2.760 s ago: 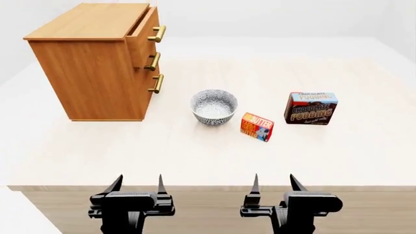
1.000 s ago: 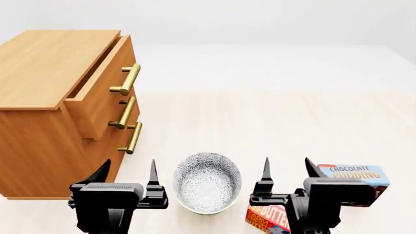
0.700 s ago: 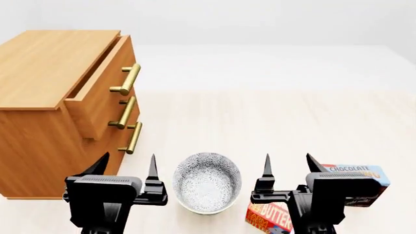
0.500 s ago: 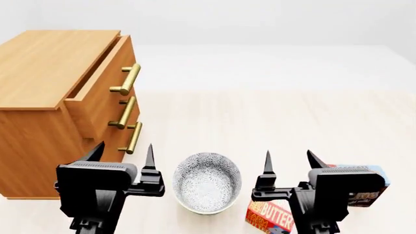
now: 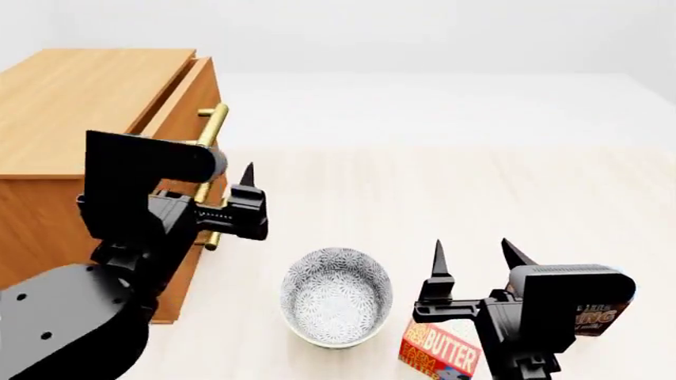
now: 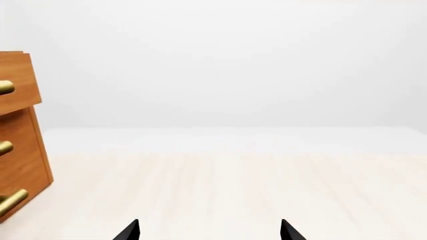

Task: Put the butter at the back in the top drawer of the cabinet and close it.

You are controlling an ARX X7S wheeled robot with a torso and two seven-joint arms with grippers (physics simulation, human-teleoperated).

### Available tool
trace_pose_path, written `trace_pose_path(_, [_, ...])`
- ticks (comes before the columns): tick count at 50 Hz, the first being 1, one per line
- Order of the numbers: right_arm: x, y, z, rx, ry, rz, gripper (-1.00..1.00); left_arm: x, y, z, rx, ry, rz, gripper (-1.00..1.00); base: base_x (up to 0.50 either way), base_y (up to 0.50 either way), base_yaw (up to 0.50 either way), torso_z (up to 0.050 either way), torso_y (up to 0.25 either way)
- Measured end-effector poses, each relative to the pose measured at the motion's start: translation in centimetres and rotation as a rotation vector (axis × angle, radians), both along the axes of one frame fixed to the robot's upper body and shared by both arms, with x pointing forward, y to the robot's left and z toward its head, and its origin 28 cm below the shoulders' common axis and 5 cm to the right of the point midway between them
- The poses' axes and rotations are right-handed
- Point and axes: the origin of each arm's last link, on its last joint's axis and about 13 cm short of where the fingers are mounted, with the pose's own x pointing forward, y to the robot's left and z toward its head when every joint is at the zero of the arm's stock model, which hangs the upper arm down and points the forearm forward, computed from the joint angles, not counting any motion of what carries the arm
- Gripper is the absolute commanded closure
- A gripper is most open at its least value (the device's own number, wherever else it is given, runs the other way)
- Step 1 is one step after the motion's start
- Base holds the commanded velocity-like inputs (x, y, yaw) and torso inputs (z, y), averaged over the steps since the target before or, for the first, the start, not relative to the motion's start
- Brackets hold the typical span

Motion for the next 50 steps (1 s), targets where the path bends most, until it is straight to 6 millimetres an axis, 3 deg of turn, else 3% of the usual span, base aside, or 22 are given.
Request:
trace_pose_path(23, [0.0,-0.1,0.1,0.001,0.012,0.017,-1.0,3.6,0.3,10.4,0.138,0.065,0.053,-1.0,0.0,0.0,0.0,0.0,0.0])
trace_pose_path(50, [0.0,0.0,0.0,-0.004,0.02,0.024,-1.0,7.6,0.9,15.4,0.178,0.391,0.141,-1.0,0.0,0.0,0.0,0.0,0.0])
